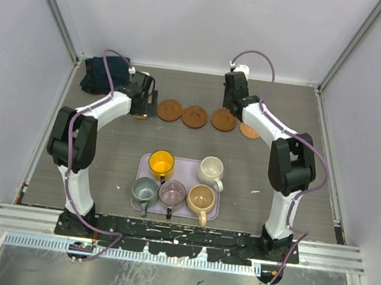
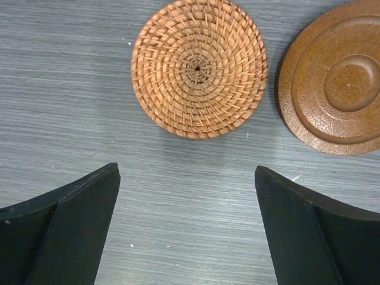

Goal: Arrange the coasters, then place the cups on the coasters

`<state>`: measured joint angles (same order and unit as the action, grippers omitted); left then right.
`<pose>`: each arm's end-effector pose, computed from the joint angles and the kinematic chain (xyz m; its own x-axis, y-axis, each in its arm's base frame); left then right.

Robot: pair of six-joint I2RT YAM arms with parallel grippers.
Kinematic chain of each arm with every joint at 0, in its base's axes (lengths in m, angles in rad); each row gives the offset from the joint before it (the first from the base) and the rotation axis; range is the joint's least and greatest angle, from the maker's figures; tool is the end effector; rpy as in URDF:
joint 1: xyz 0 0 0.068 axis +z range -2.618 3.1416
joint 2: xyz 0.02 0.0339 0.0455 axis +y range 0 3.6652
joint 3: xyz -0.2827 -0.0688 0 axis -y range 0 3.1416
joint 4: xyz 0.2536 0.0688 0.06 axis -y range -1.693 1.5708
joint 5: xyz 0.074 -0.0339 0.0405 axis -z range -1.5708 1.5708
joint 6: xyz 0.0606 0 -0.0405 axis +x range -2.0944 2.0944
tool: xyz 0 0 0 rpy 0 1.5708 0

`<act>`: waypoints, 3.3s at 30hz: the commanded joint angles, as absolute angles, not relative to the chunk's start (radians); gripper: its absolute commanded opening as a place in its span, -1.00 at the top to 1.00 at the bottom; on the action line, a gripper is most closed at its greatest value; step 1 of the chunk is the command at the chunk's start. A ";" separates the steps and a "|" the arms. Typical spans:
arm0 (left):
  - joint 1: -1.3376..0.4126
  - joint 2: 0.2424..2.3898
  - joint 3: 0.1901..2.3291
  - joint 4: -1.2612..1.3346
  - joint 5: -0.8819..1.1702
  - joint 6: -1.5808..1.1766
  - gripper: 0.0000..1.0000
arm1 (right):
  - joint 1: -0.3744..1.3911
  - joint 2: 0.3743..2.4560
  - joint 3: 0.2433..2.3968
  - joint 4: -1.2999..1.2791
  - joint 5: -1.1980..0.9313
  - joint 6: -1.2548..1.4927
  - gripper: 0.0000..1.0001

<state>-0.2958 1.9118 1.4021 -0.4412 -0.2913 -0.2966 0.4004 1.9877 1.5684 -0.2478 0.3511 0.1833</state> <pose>0.4278 -0.1122 0.2011 -0.7796 -0.0551 -0.6239 -0.1132 0.9921 0.0538 0.4625 0.1731 0.2426 -0.5816 -0.0603 -0.8112 -0.0114 0.9978 -0.0660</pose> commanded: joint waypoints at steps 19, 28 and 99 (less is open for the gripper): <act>-0.219 2.053 1.550 -0.413 -0.372 -0.241 -0.96 | 0.233 1.887 1.312 -0.215 0.396 0.290 0.98; -0.219 2.119 1.601 -0.466 -0.402 -0.238 -0.96 | 0.210 1.959 1.324 -0.209 0.366 0.297 0.98; -0.173 1.875 1.504 -0.345 -0.197 -0.284 -0.96 | 0.167 1.806 1.340 -0.156 0.227 0.265 0.98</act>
<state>-0.1680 1.9293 1.5227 -0.4362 -0.2379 -0.2737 0.1562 1.9316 1.3846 -0.2085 0.2600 0.2565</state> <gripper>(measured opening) 0.979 0.049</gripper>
